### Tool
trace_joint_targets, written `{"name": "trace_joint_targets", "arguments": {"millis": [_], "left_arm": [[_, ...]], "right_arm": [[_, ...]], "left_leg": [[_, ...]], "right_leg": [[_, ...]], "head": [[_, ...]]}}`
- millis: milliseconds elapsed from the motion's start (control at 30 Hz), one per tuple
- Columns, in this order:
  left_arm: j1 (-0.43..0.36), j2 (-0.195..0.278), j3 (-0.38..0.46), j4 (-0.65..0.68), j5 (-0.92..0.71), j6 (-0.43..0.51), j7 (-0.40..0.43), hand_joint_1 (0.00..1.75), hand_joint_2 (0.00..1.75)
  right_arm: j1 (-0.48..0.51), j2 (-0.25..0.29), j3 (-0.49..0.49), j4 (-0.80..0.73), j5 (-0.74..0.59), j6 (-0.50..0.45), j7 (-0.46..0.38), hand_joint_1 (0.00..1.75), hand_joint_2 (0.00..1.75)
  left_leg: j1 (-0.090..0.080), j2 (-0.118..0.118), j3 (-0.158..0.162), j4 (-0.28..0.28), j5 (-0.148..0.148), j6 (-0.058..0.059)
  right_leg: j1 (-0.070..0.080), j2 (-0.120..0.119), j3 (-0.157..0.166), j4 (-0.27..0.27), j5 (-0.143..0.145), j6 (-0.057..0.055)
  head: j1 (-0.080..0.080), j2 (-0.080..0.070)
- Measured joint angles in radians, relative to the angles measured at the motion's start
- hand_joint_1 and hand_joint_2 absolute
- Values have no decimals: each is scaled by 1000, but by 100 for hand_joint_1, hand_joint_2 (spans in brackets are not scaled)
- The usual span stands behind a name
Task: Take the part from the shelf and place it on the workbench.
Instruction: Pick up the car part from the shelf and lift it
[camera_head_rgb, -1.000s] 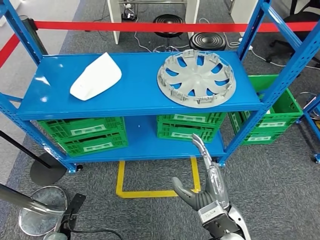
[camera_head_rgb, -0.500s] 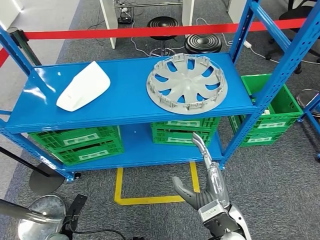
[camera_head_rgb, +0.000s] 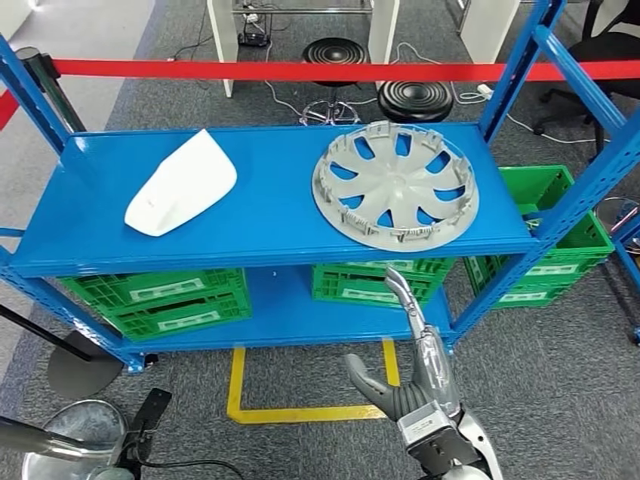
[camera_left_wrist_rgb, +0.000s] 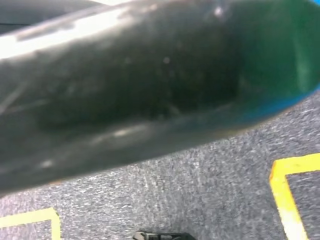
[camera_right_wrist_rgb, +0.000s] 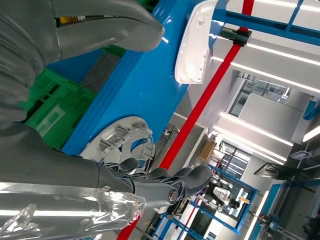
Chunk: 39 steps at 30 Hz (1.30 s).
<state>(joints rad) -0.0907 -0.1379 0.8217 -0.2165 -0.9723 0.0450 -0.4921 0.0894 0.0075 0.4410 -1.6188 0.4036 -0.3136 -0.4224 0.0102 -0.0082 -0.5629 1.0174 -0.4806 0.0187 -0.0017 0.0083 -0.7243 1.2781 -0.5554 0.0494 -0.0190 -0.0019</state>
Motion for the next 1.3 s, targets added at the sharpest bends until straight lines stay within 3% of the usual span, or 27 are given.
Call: {"name": "trace_joint_targets", "arguments": {"millis": [67,133,200,300,567,667,700,733,800,833,900,1000,1033,1067,1167,1200,1233,1300], "left_arm": [[0,0,0,0,0,0,0,0,0],[-1,0,0,0,0,0,0,0,0],[-1,0,0,1,0,-1,0,0,0],[-3,-2,0,1,0,-1,0,0,0],[-5,-3,-1,1,0,-1,0,0,0],[-3,-2,-4,1,0,-1,0,0,0],[-2,-1,-6,1,0,-1,0,0,0],[-2,-1,-8,2,0,-1,0,0,0],[-2,-1,-12,2,0,-1,0,0,0],[-3,-1,-13,2,0,-1,0,0,0],[-4,-2,-14,2,0,-1,0,0,0],[-3,0,-14,2,0,0,0,0,0],[-2,0,-14,2,0,0,0,0,0],[-1,0,-15,2,0,0,0,0,0],[-1,0,-15,2,0,0,0,0,0],[-1,1,-15,2,0,-1,0,0,0],[-2,1,-15,3,0,-1,0,0,0],[-3,1,-15,3,0,-1,0,0,0]], "right_arm": [[0,0,0,0,0,0,0,0,175],[1,-1,0,0,0,0,0,0,175],[2,-1,-1,0,0,0,0,0,175],[2,-1,-3,0,0,0,-1,0,175],[2,-1,-4,0,0,0,-1,0,175],[3,-1,-5,0,0,0,-1,0,175],[3,-1,-5,0,0,0,-1,0,175],[4,-1,-5,0,0,0,-1,0,175],[3,-1,-5,0,0,0,0,0,175],[2,-1,-5,0,0,0,0,0,175],[-1,-1,-5,0,0,0,-1,0,175],[1,-2,-5,0,0,0,0,0,175],[2,-2,-5,0,0,0,0,0,175],[2,-2,-5,0,0,0,0,0,175],[3,-2,-5,0,0,0,0,0,175],[3,-2,-5,0,0,0,0,0,175],[3,-2,-5,0,0,0,0,0,175],[3,-3,-5,0,0,0,0,0,175]], "left_leg": [[-1,-2,26,-1,-19,-4],[-2,-3,37,-4,-30,-14],[-2,-3,39,-6,-30,-26],[-2,-2,27,28,-24,-38],[-2,0,6,70,-24,-42],[-1,0,-81,199,-84,-51],[-1,0,-102,195,-60,-54],[-2,2,-98,142,-25,-47],[-3,5,-61,8,61,-28],[-2,6,-50,-10,56,-18],[2,6,-36,-11,49,-8],[2,5,-17,-11,31,0],[2,5,-7,-11,22,0],[2,3,5,-11,13,-1],[2,0,45,-10,-18,-9],[0,-1,52,-10,-27,-14],[-1,-1,57,-12,-33,-21],[-2,-1,64,-15,-37,-33]], "right_leg": [[2,0,36,-125,94,-10],[8,0,64,-212,132,-20],[11,1,71,-230,128,-31],[4,2,94,-245,130,-42],[3,2,105,-252,127,-47],[2,2,121,-253,113,-55],[2,3,140,-254,98,-55],[3,5,160,-253,82,-48],[5,6,196,-251,51,-28],[7,5,198,-243,41,-17],[6,2,164,-180,14,-7],[3,0,43,0,-45,2],[2,0,14,25,-50,3],[2,0,3,11,-34,1],[3,-1,38,-157,96,-7],[4,-1,52,-199,125,-13],[6,-1,58,-222,143,-19],[7,0,66,-227,142,-34]], "head": [[0,0],[0,0],[0,0],[-3,0],[-7,0],[-8,0],[-8,0],[-7,0],[-7,0],[-5,0],[1,0],[5,0],[5,0],[5,0],[6,0],[7,0],[7,0],[8,0]]}}
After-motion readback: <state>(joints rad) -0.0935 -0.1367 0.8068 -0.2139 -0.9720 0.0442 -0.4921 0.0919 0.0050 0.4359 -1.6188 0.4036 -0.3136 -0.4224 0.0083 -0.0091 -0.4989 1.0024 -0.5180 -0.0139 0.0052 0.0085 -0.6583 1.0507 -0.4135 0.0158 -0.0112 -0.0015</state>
